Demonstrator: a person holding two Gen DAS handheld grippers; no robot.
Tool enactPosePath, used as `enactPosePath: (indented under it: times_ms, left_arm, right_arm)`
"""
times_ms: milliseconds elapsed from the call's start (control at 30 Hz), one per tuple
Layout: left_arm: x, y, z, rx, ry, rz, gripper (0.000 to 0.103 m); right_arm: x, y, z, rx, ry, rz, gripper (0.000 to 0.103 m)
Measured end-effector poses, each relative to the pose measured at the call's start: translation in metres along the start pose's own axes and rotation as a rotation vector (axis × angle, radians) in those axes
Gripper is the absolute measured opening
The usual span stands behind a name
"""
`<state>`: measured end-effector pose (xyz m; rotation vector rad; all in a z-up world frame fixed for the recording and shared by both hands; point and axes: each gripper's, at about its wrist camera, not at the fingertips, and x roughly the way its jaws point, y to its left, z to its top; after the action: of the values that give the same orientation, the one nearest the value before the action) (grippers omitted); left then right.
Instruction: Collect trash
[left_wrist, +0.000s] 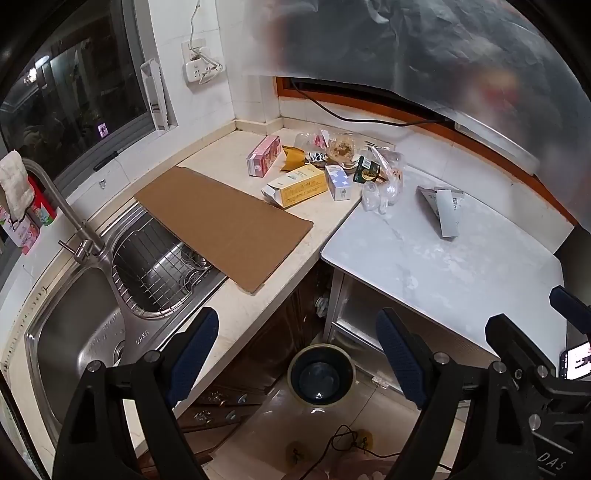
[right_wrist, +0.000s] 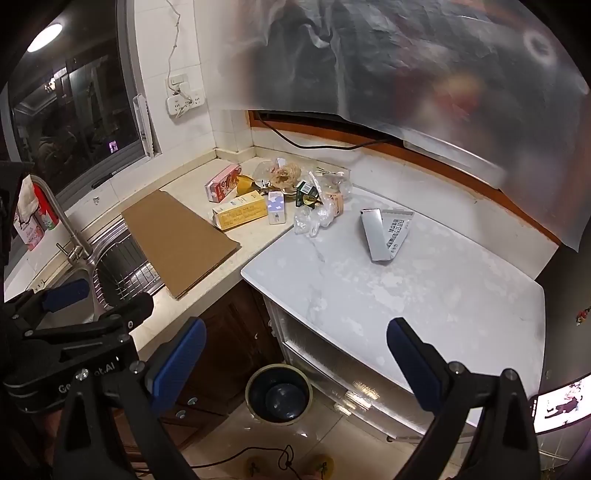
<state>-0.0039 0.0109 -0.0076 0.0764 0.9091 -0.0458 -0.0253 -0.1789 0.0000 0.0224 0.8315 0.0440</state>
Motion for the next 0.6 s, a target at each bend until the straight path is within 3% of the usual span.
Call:
enactPosePath:
  times_ms: [600]
  left_arm:
    - [0.0027,-0.0047,0.0097,-0.004,0.001,-0.005,0.085]
  right_arm:
    - [0.0015,0.0009,0.0072,0.003,-0.003,0.007,0.099]
